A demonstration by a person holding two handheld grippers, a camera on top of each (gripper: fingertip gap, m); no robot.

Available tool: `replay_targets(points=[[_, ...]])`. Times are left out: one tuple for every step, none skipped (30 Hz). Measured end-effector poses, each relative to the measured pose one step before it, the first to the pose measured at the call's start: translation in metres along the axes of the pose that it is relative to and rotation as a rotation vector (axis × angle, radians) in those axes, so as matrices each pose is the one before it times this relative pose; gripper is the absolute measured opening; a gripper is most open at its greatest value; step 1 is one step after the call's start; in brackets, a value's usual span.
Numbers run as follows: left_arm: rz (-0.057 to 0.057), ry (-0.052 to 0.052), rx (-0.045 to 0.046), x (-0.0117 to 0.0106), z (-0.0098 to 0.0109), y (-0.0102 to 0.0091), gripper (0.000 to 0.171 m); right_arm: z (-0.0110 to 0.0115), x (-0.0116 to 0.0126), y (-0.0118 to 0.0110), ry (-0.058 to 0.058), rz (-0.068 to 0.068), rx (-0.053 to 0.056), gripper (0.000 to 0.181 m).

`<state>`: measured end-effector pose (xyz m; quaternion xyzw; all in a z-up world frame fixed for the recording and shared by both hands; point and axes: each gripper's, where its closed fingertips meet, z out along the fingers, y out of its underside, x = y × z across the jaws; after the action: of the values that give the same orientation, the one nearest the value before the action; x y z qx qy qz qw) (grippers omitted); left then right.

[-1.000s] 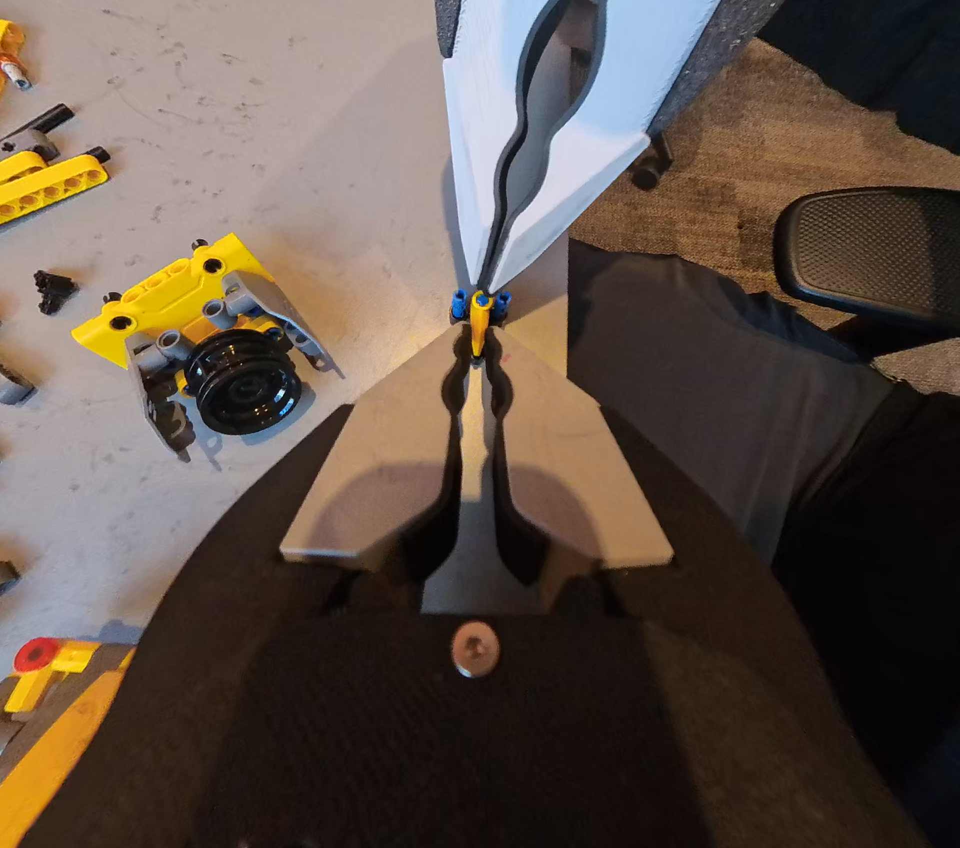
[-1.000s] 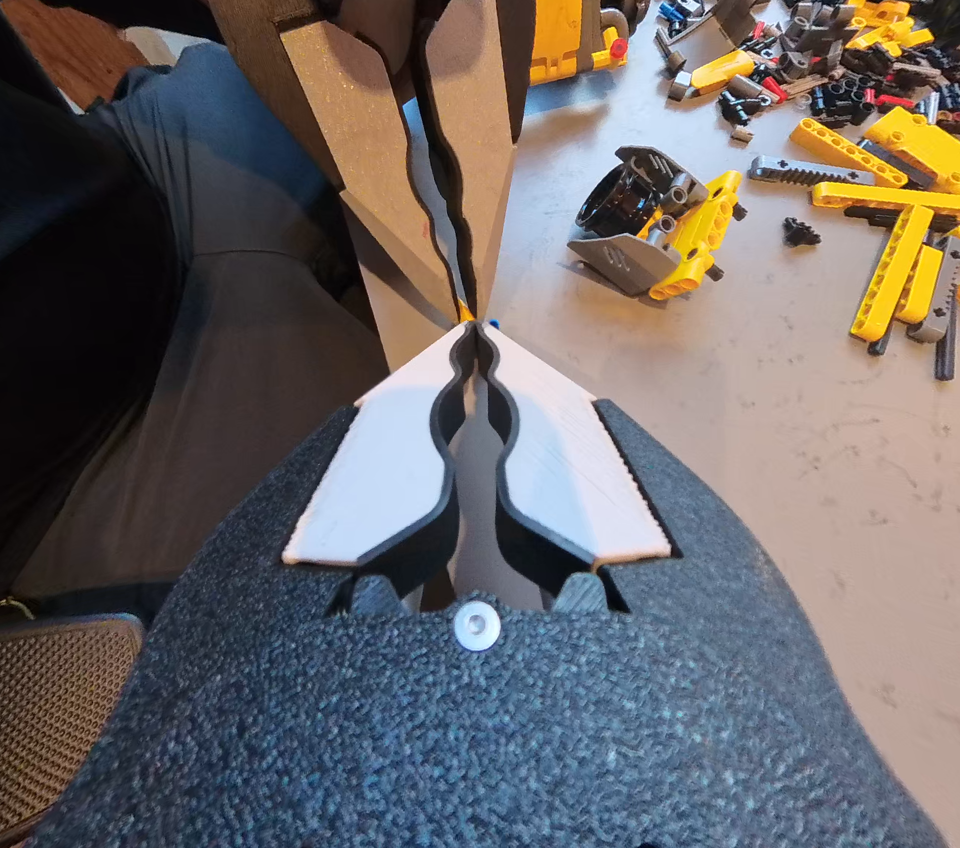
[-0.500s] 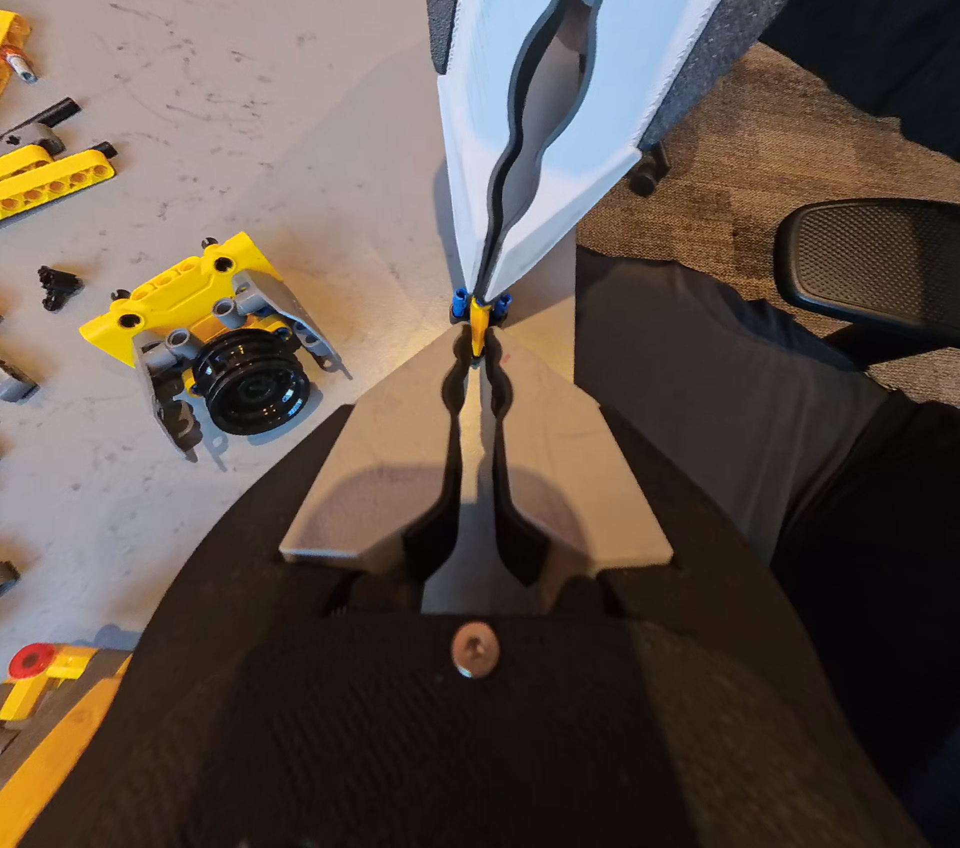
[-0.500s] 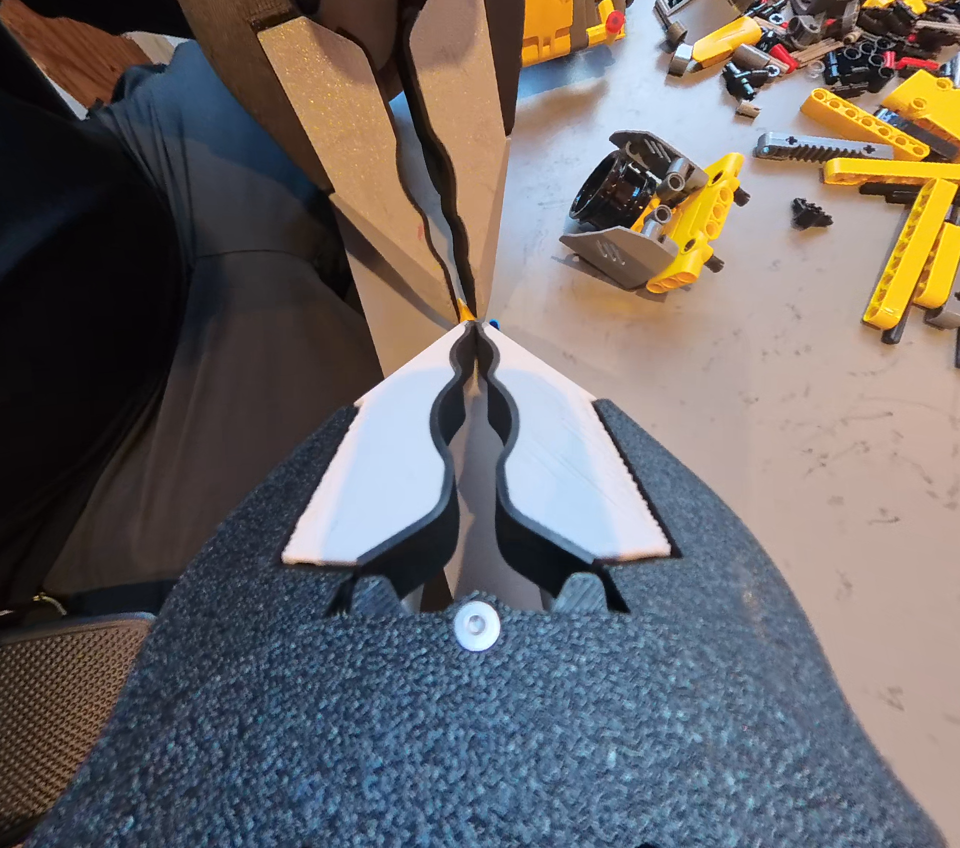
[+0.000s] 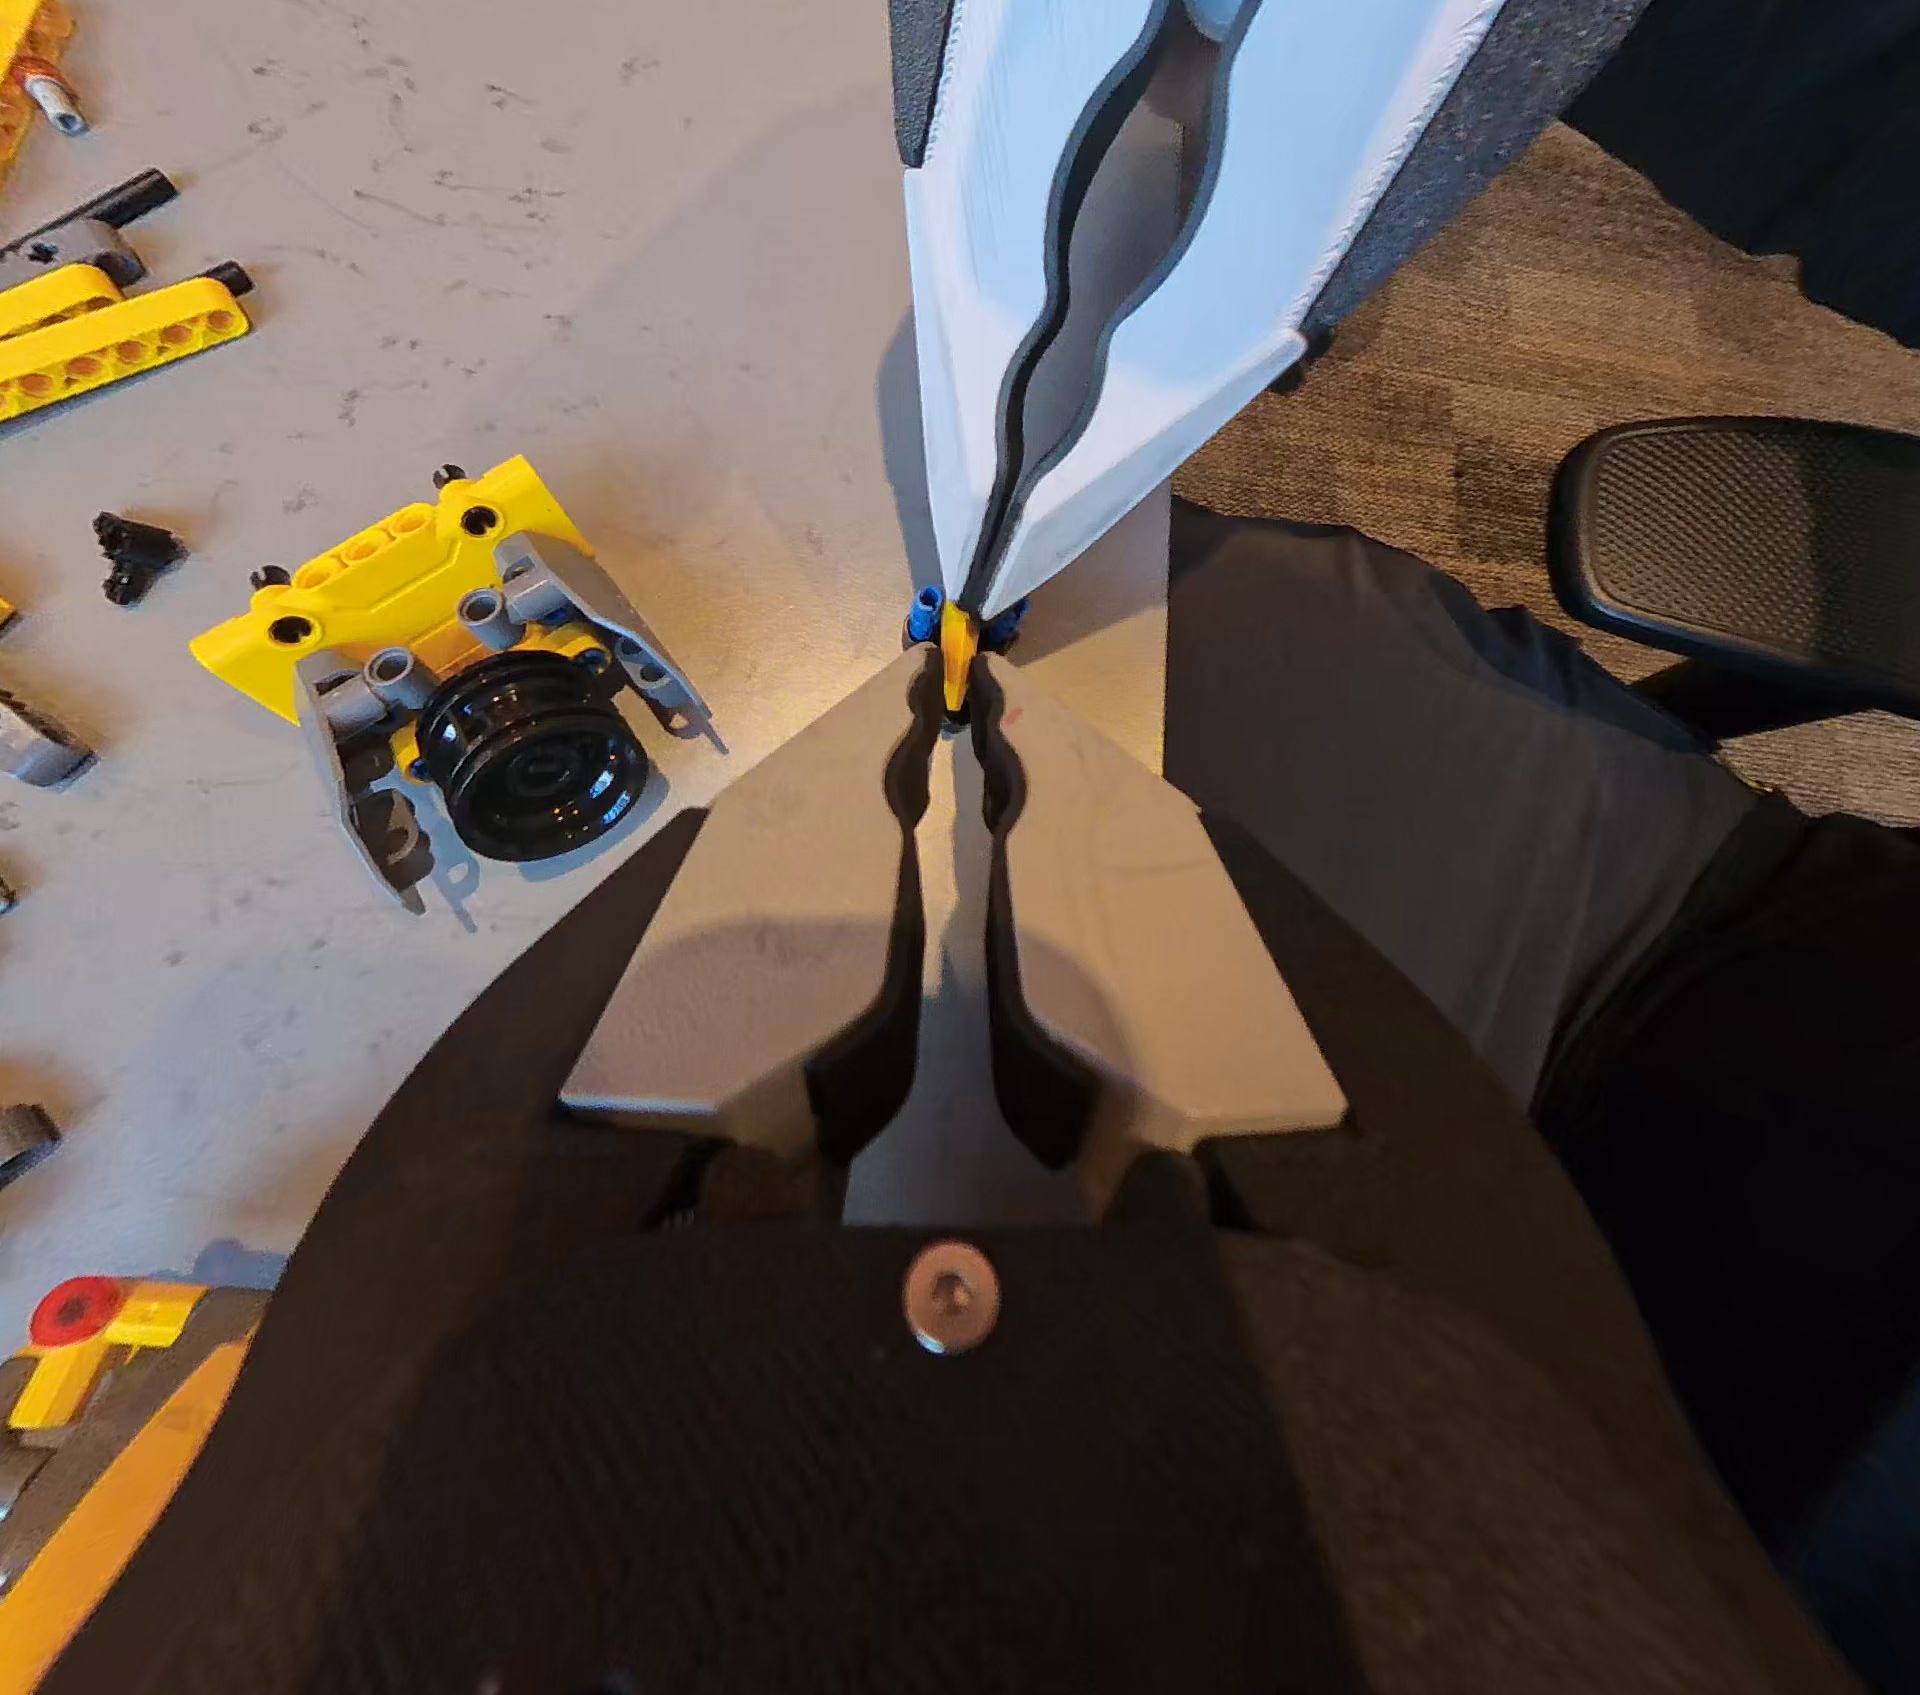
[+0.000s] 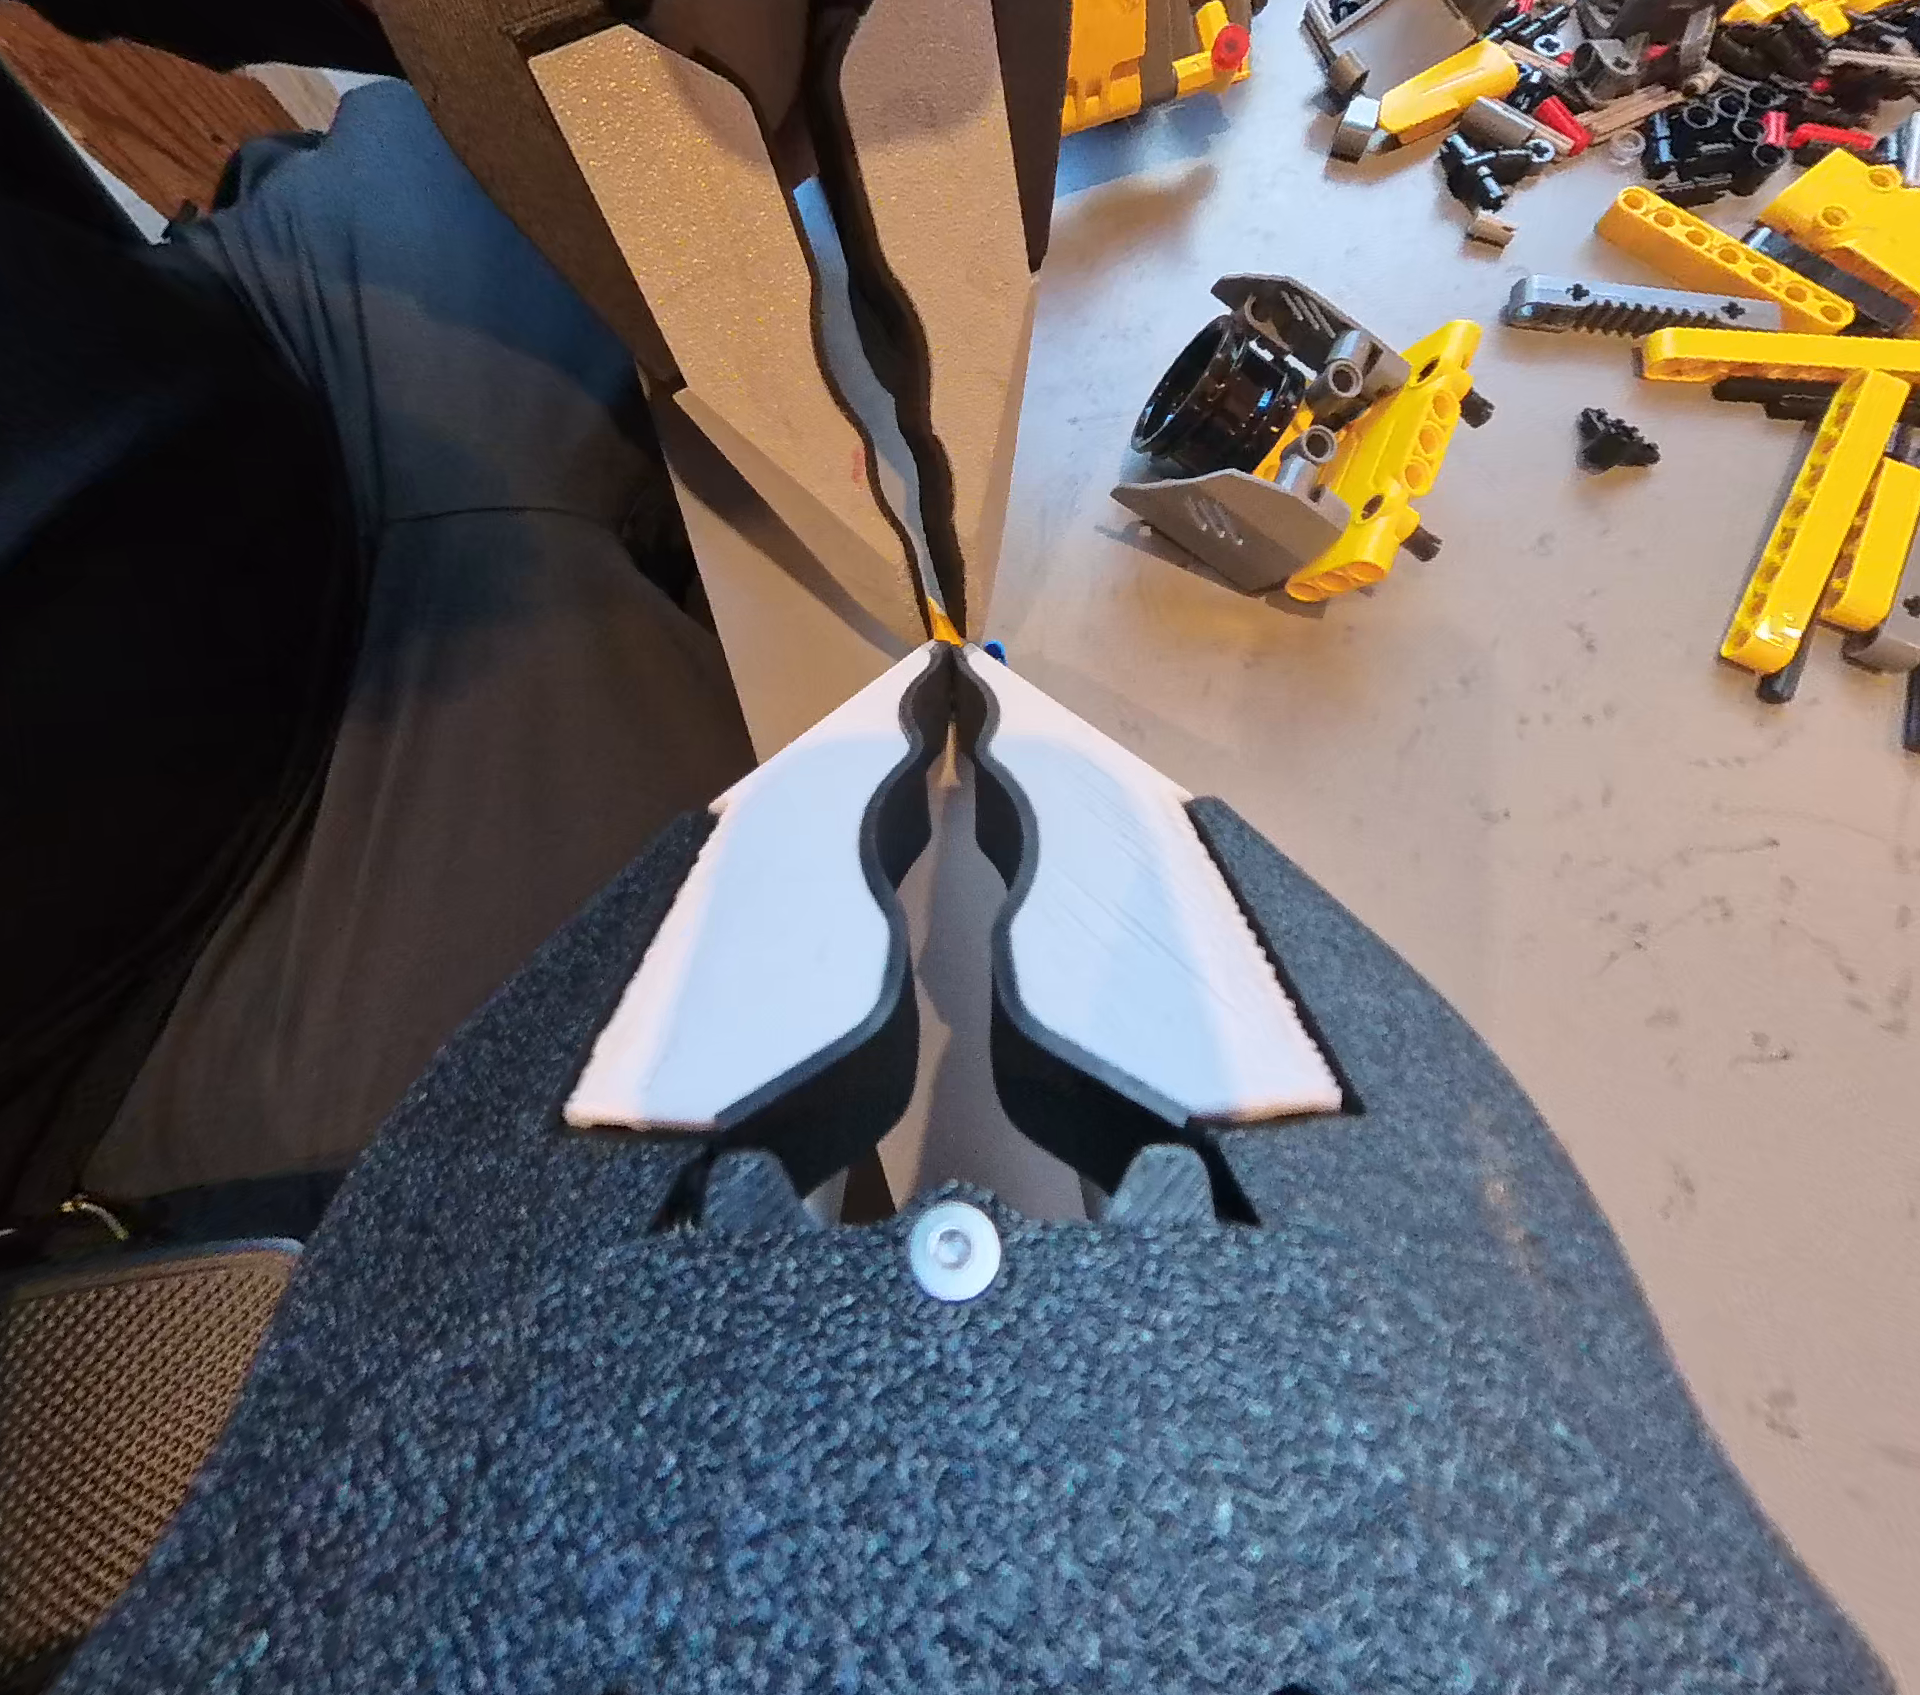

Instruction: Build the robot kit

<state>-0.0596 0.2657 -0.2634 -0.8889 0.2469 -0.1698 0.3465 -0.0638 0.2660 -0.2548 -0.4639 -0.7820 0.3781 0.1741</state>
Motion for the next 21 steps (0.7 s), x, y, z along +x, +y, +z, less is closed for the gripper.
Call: replay_targets(points=[[0.0021,-0.0025,0.00108,-0.00003,0.0,0.00001,0.003,-0.00034,0.00024,0.00001,-0.0016,0.0031,0.001,0.0],[-0.0004,-0.0005,0.00148,0.00002,-0.00003,0.00009,0.003,-0.00045,0.00015,0.00015,0.0005,-0.0001,0.0013,0.0],[-0.0027,0.0026,0.00118,0.00027,0.00015,0.00014,0.003,-0.00051,0.00044,0.00039,0.003,-0.0016,0.0008,0.0],[-0.0041,0.0024,0.00017,0.00006,0.00009,0.00022,0.003,-0.0004,0.00051,0.00018,0.0026,0.0003,0.0019,0.0],[-0.0032,0.001,0.00138,-0.00021,0.00002,-0.00023,0.003,-0.00037,0.00041,0.00004,0.0,0.0029,0.0044,0.0],[-0.0014,0.0029,0.0016,0.00022,-0.00005,-0.00026,0.003,-0.00034,0.00033,-0.00031,-0.0008,0.0036,0.0064,0.0],[-0.0003,0.0025,0.00089,0.00026,0.00017,-0.00025,0.003,-0.00023,0.0006,-0.00033,0.0008,0.0031,0.0071,0.0],[-0.0003,-0.001,0.00163,-0.00041,0.00019,-0.00022,0.003,-0.00006,0.00048,-0.00064,0.0005,0.003,0.0075,0.0],[-0.0015,0.0021,0.00105,0.00009,0.00046,-0.00003,0.003,0.00019,0.00027,-0.00041,-0.001,0.0029,0.0053,0.0],[-0.0026,0.0031,-0.00071,0.00005,0.00052,0.00013,0.003,0.00048,0.00048,0.00008,0.0008,0.0014,0.0015,0.0],[-0.0027,0.001,0.00114,-0.00022,0.00032,0.00005,0.003,0.00078,0.00027,0.00046,0.0012,-0.0001,-0.0009,0.0],[-0.0034,0.0006,0.00007,-0.00013,-0.00001,0.00005,0.003,0.00065,0.00015,0.00018,0.0002,-0.0002,0.0006,0.0],[-0.0031,-0.0009,0.00088,-0.00036,-0.0002,-0.00011,0.003,0.00011,0.00028,-0.00006,0.0006,0.0004,0.0025,0.0],[-0.0021,-0.0003,0.00209,-0.00006,-0.00019,-0.00028,0.003,-0.0003,0.00039,-0.00014,0.002,0.0005,0.0028,0.0],[-0.0013,0.0003,0.00257,0.00004,-0.00004,-0.00031,0.003,-0.00081,0.00056,-0.00041,0.004,0.0004,0.0049,0.0],[-0.0018,-0.0005,0.00059,-0.00022,0.00029,-0.00011,0.003,-0.00125,0.00069,-0.0007,0.0043,0.0012,0.0076,0.0],[-0.0024,-0.001,0.00008,-0.00026,0.00032,0.00004,0.003,-0.00119,0.00063,-0.00065,0.0044,0.0024,0.0077,0.0],[-0.0014,0.0009,0.00157,0.00016,0.00023,-0.00021,0.003,-0.00093,0.0007,-0.00035,0.0046,0.0025,0.0062,0.0],[-0.0013,-0.0035,0.00242,-0.00036,0.00018,-0.0002,0.003,-0.00056,0.00062,-0.0001,0.005,0.0011,0.0046,0.0],[0.0001,-0.002,0.00259,-0.00011,0.00019,-0.00019,0.003,-0.00013,0.00018,0.00011,0.0026,0.0002,0.0029,0.0],[-0.0013,0.0011,0.00052,0.00005,0.00032,0.00018,0.003,0.00046,0.0,0.00067,-0.0002,0.0005,-0.0002,0.0]])
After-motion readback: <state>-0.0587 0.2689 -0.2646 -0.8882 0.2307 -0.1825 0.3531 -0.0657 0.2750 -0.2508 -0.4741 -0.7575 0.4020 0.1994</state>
